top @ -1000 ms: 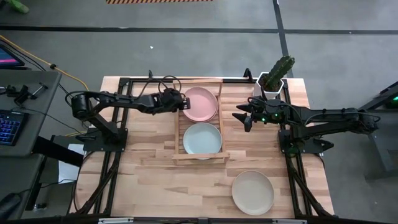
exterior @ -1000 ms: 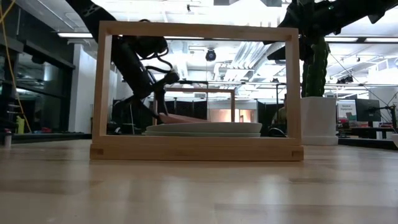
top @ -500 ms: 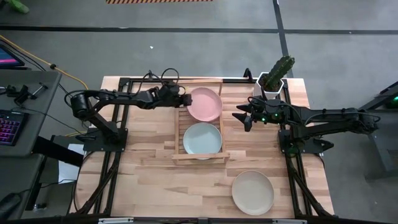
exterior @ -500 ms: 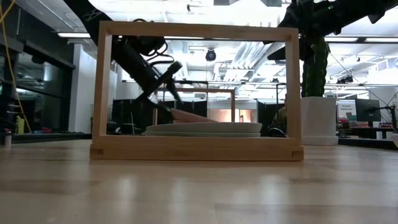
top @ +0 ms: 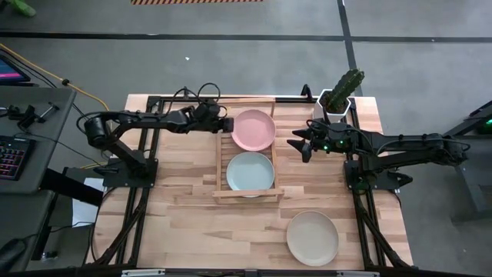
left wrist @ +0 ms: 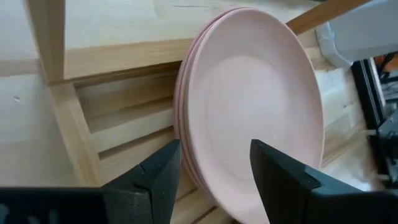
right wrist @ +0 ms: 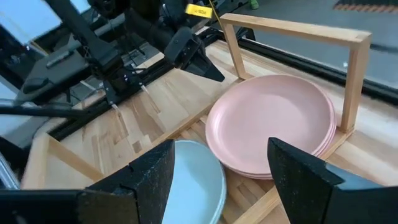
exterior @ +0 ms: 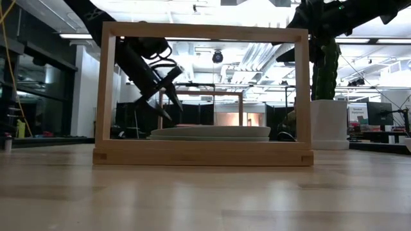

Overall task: Place and stack plates onto a shelf
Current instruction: Adjust the stacked pink plate on the shelf

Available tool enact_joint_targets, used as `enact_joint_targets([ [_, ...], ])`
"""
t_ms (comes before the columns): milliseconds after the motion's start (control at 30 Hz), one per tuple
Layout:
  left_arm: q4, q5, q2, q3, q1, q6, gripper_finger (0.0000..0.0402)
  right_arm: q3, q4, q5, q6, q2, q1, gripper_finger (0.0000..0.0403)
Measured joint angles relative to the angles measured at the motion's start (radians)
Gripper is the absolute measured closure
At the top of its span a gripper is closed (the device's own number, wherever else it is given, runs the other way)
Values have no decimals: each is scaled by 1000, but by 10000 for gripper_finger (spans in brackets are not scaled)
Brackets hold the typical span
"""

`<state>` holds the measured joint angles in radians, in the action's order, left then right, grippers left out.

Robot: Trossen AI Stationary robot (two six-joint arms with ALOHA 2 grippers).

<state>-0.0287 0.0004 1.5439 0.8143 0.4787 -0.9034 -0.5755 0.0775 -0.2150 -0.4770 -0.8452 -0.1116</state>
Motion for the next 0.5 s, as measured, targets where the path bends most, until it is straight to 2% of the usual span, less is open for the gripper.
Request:
enact_joint_targets([
  [200,-7,26,-128,0,15,158,222,0,54,0,-174,-44,-18,169],
  [300,58,114,-228,0,15,302,225,1,85,4,-254,-115,-39,192],
  [400,110,224,-327,0,8,390,233,1,47,35,-267,-196,-62,245],
  [500,111,235,-409,-4,-11,423,250,1,6,68,-295,-267,-99,330],
])
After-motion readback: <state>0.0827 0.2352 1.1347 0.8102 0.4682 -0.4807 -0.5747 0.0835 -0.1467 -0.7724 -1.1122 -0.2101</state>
